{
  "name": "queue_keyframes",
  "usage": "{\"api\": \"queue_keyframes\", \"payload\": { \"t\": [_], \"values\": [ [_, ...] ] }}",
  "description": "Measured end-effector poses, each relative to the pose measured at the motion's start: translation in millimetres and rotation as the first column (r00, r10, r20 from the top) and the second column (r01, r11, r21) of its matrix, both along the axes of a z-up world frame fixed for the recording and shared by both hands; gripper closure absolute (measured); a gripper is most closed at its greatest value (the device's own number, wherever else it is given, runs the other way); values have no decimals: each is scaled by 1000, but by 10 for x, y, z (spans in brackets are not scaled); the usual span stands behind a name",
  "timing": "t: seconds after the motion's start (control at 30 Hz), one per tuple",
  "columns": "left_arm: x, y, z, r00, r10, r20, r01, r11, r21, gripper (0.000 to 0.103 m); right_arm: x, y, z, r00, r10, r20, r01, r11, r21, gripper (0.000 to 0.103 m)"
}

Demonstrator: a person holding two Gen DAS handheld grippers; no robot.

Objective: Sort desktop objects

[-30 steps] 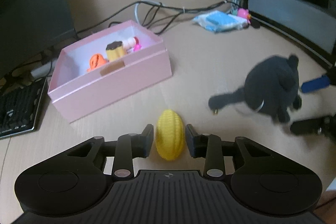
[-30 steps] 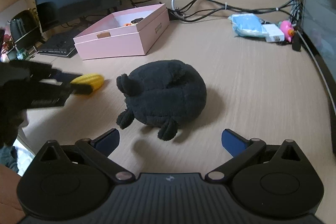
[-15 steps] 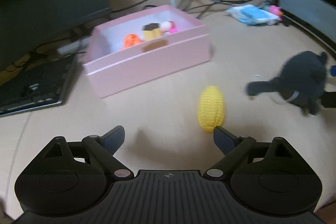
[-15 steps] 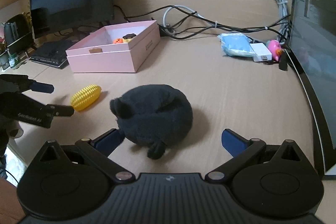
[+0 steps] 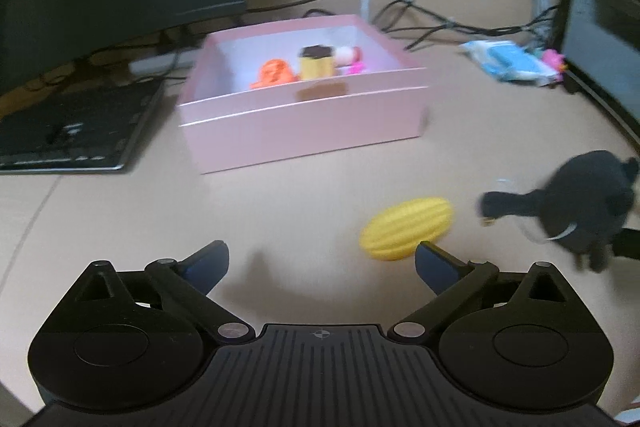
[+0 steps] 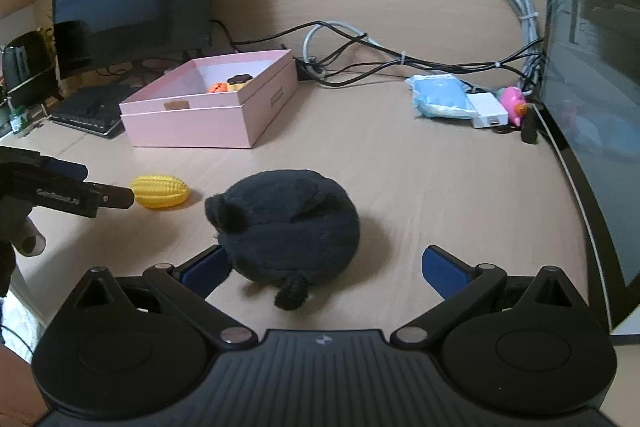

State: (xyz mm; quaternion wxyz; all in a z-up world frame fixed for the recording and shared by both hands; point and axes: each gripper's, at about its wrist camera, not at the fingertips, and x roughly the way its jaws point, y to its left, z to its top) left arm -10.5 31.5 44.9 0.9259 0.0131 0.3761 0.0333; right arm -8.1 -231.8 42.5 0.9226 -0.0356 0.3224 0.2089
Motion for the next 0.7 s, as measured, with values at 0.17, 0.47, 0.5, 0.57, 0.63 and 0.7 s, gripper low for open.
{"api": "queue_keyframes", "payload": {
  "t": [0.17,0.47,0.5,0.57,0.63,0.7],
  "values": [
    [5,-255,-80,995,-96,-16,96,995,8,0,-9,-65,-45,999,-12,-35,12,1000,-3,0],
    [107,-223,-103,999,-34,-10,35,994,106,0,-32,-101,-72,998,-42,-40,41,999,-21,0],
    [117,-192,-101,1000,-22,-10,23,993,117,0,-35,-95,-72,999,-39,-38,38,999,-23,0],
    [127,-118,-92,1000,4,-10,-2,991,134,0,-42,-72,-71,999,-32,-31,31,999,-32,0],
    [121,-49,-81,999,37,-11,-36,989,143,0,-45,-30,-69,1000,-23,-20,22,999,-46,0],
    [104,15,-73,998,57,-15,-55,991,126,0,-48,33,-58,1000,-4,2,4,998,-65,0]
  ]
}}
